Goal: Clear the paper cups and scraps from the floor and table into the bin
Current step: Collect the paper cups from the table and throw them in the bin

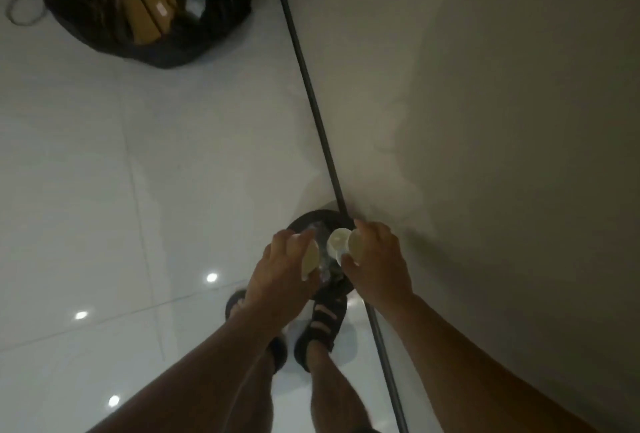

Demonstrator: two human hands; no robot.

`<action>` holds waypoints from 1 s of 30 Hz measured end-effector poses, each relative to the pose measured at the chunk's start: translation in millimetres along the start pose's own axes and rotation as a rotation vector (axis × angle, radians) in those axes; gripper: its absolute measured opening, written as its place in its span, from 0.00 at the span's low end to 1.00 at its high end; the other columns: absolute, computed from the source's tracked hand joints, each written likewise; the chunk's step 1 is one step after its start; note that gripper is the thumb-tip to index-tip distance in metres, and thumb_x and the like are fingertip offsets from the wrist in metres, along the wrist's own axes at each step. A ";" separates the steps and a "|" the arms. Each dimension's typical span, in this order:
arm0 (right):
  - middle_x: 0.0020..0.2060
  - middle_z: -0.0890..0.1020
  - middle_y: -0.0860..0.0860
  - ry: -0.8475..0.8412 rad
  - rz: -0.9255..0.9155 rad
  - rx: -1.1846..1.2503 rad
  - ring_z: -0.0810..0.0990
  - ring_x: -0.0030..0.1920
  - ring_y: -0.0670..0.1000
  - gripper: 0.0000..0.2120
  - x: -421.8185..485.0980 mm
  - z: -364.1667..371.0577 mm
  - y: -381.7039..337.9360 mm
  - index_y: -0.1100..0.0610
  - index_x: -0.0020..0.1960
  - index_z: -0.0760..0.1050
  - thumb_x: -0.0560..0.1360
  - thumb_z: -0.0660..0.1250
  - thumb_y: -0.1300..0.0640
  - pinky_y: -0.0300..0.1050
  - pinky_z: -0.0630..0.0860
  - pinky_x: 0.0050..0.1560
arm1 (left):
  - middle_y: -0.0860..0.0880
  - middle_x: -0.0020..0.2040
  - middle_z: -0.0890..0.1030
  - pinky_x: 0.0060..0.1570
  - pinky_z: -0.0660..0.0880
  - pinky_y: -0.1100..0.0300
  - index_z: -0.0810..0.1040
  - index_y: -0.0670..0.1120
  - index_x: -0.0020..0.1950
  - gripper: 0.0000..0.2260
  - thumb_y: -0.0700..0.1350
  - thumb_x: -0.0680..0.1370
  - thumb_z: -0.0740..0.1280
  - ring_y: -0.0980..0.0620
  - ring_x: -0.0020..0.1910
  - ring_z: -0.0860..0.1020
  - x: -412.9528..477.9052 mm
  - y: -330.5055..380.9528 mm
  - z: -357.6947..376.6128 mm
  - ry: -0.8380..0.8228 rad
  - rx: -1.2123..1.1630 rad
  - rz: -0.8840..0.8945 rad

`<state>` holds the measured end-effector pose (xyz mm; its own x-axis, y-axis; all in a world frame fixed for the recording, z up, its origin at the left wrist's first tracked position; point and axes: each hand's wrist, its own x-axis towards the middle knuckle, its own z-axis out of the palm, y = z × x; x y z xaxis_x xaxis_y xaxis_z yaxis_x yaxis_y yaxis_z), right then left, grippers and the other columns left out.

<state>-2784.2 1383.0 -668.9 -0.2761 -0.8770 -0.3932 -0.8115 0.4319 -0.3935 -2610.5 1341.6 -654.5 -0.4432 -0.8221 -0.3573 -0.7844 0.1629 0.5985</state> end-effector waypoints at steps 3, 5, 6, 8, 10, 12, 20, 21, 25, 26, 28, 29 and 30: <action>0.65 0.72 0.53 -0.023 -0.002 -0.074 0.72 0.65 0.54 0.27 54.9 51.1 25.9 0.54 0.70 0.67 0.74 0.71 0.49 0.44 0.75 0.60 | 0.49 0.64 0.69 0.52 0.67 0.60 0.64 0.55 0.68 0.29 0.51 0.71 0.73 0.49 0.61 0.70 41.4 -30.1 48.1 -0.029 -0.028 0.030; 0.64 0.72 0.53 -0.053 0.011 -0.097 0.72 0.64 0.54 0.27 79.0 81.9 41.7 0.53 0.68 0.67 0.74 0.71 0.49 0.44 0.75 0.59 | 0.50 0.65 0.66 0.53 0.66 0.60 0.62 0.56 0.68 0.29 0.51 0.71 0.72 0.49 0.62 0.68 58.2 -52.0 78.2 -0.043 -0.017 0.029; 0.65 0.72 0.52 -0.069 0.016 -0.110 0.71 0.65 0.54 0.27 87.5 95.7 49.9 0.53 0.69 0.67 0.74 0.71 0.49 0.44 0.75 0.59 | 0.50 0.66 0.65 0.56 0.67 0.59 0.61 0.55 0.69 0.30 0.51 0.71 0.72 0.49 0.63 0.67 64.0 -62.1 92.3 -0.060 -0.007 0.026; 0.66 0.71 0.52 -0.093 0.010 -0.132 0.70 0.66 0.54 0.28 99.4 118.6 63.8 0.52 0.70 0.66 0.74 0.71 0.48 0.44 0.74 0.59 | 0.49 0.67 0.62 0.59 0.68 0.56 0.59 0.55 0.70 0.32 0.51 0.71 0.72 0.47 0.64 0.66 73.8 -79.0 114.0 -0.086 0.009 0.031; 0.67 0.70 0.53 -0.105 0.008 -0.101 0.69 0.67 0.54 0.30 105.2 136.2 74.7 0.52 0.72 0.65 0.73 0.72 0.49 0.46 0.74 0.60 | 0.48 0.66 0.62 0.58 0.70 0.53 0.60 0.54 0.69 0.33 0.51 0.69 0.74 0.44 0.63 0.68 80.4 -90.4 129.7 -0.080 0.045 0.062; 0.68 0.69 0.53 -0.094 -0.004 -0.081 0.68 0.68 0.56 0.32 104.6 149.6 81.3 0.52 0.73 0.64 0.73 0.72 0.50 0.50 0.73 0.63 | 0.47 0.64 0.63 0.56 0.73 0.49 0.63 0.52 0.67 0.36 0.49 0.65 0.78 0.40 0.61 0.72 85.5 -100.2 144.8 -0.008 0.121 0.115; 0.79 0.46 0.56 -0.090 -0.106 -0.286 0.41 0.78 0.59 0.49 80.0 191.0 101.8 0.54 0.79 0.42 0.72 0.68 0.39 0.57 0.48 0.76 | 0.41 0.78 0.50 0.71 0.50 0.36 0.48 0.52 0.78 0.41 0.68 0.72 0.60 0.39 0.76 0.45 92.8 -140.5 194.3 -0.098 0.418 0.166; 0.79 0.44 0.56 -0.106 -0.103 -0.299 0.40 0.78 0.58 0.50 78.6 191.3 103.9 0.54 0.79 0.39 0.72 0.68 0.38 0.57 0.48 0.76 | 0.41 0.78 0.49 0.71 0.49 0.36 0.46 0.52 0.78 0.42 0.69 0.72 0.59 0.39 0.76 0.44 91.7 -142.5 195.6 -0.112 0.420 0.172; 0.79 0.45 0.56 -0.147 -0.076 -0.289 0.41 0.78 0.59 0.54 76.2 169.2 90.7 0.51 0.79 0.37 0.70 0.69 0.35 0.61 0.51 0.76 | 0.42 0.78 0.46 0.71 0.47 0.37 0.42 0.53 0.78 0.44 0.70 0.71 0.58 0.41 0.76 0.41 89.0 -134.7 175.3 -0.115 0.382 0.122; 0.79 0.47 0.57 -0.131 -0.088 -0.281 0.43 0.78 0.59 0.53 74.4 157.8 81.7 0.52 0.79 0.39 0.70 0.69 0.36 0.62 0.52 0.75 | 0.43 0.78 0.45 0.71 0.47 0.37 0.42 0.52 0.78 0.44 0.70 0.71 0.57 0.41 0.76 0.40 87.7 -129.6 162.1 -0.106 0.378 0.106; 0.79 0.47 0.56 -0.105 -0.118 -0.282 0.43 0.78 0.58 0.52 69.9 130.8 58.1 0.53 0.80 0.41 0.70 0.69 0.37 0.62 0.51 0.75 | 0.44 0.78 0.41 0.71 0.45 0.38 0.41 0.52 0.78 0.43 0.71 0.72 0.55 0.41 0.76 0.39 84.4 -118.6 126.8 -0.070 0.387 0.070; 0.79 0.45 0.56 -0.094 -0.133 -0.287 0.41 0.78 0.57 0.51 68.1 119.1 47.0 0.52 0.79 0.40 0.71 0.69 0.37 0.62 0.51 0.75 | 0.45 0.78 0.39 0.71 0.43 0.39 0.39 0.52 0.78 0.42 0.71 0.73 0.53 0.42 0.76 0.37 82.9 -114.5 109.2 -0.057 0.388 0.045; 0.79 0.44 0.55 -0.076 -0.153 -0.288 0.40 0.78 0.57 0.50 65.3 103.2 31.5 0.52 0.79 0.39 0.72 0.67 0.37 0.61 0.50 0.75 | 0.45 0.77 0.36 0.71 0.42 0.39 0.37 0.52 0.77 0.41 0.71 0.74 0.49 0.42 0.76 0.36 79.1 -108.6 85.5 -0.040 0.387 0.014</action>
<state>-2774.6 1361.0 -792.8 -0.1092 -0.9042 -0.4128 -0.9558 0.2096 -0.2062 -2597.5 1305.6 -809.0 -0.4658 -0.7978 -0.3828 -0.8803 0.3740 0.2919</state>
